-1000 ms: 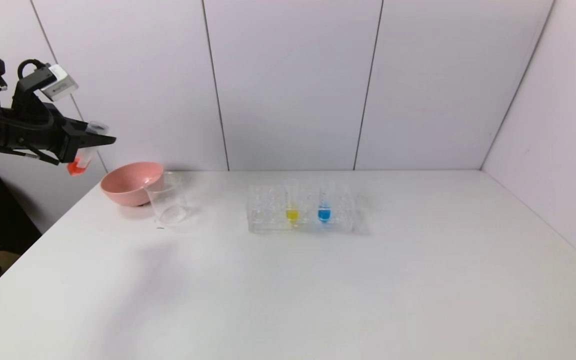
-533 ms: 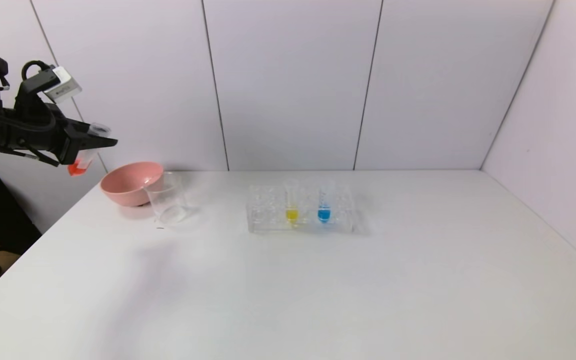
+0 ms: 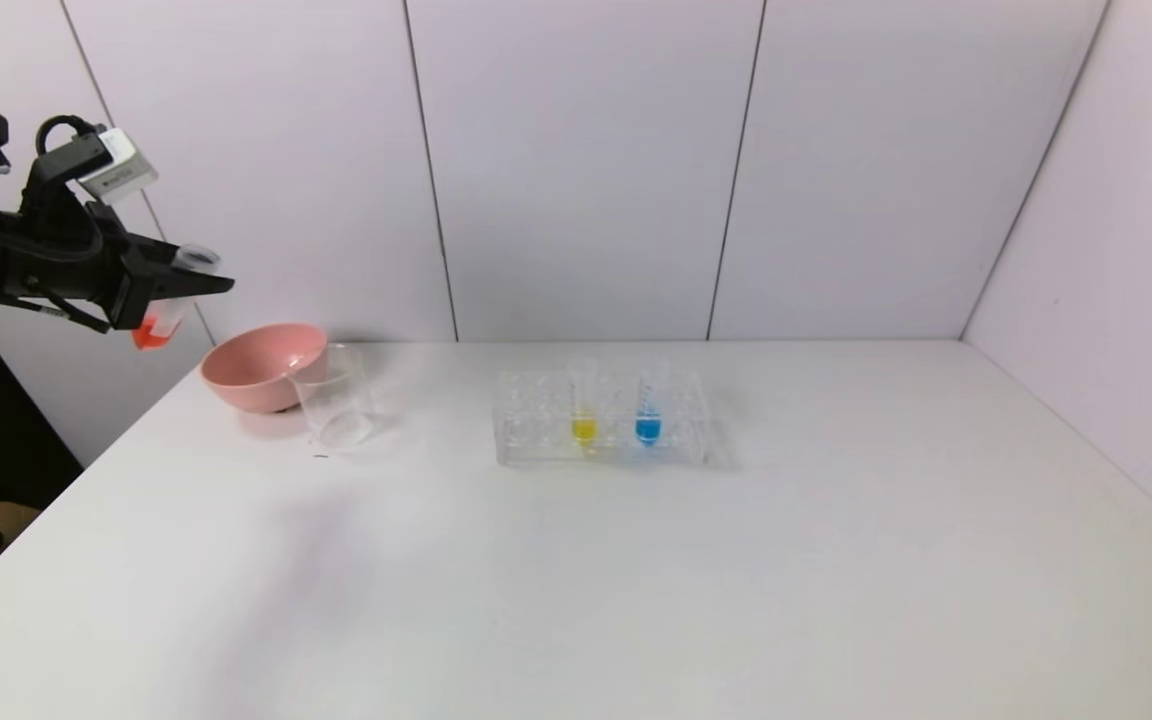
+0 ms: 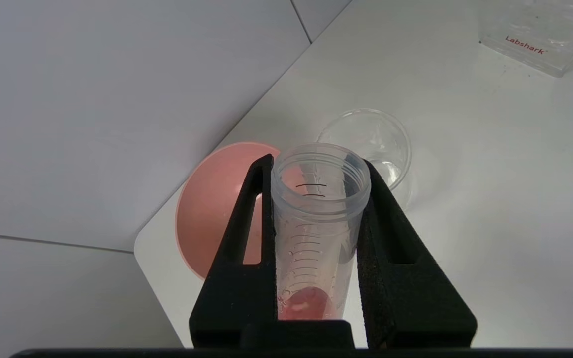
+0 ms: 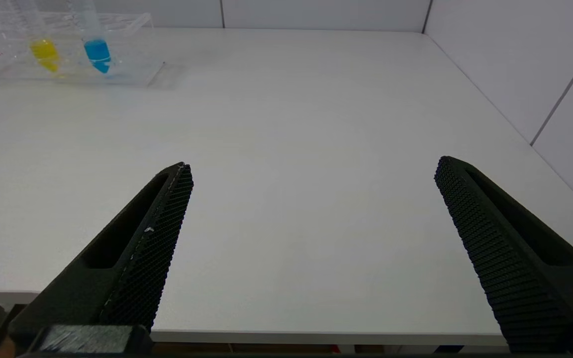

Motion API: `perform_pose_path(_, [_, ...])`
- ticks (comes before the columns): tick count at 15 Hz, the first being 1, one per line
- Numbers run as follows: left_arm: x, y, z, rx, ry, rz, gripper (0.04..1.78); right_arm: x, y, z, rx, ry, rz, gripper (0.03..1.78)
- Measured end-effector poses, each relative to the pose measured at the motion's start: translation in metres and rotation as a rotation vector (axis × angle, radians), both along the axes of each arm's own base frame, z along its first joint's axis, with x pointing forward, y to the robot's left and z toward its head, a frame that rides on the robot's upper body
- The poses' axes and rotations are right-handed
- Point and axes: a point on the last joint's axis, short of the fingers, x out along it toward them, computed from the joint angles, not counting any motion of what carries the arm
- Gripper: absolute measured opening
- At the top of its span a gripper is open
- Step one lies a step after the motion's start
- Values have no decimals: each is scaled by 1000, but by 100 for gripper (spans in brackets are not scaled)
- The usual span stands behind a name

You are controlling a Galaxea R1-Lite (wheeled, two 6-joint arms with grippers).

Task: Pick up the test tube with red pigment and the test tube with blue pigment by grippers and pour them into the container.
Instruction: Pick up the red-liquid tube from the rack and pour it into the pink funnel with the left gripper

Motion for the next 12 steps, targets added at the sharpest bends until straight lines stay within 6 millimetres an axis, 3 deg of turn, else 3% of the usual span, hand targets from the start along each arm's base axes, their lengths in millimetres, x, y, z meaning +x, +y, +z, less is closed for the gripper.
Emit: perform_pose_path(12, [-5, -3, 6, 10, 8, -8, 46, 0, 0, 0, 0, 0, 0, 177])
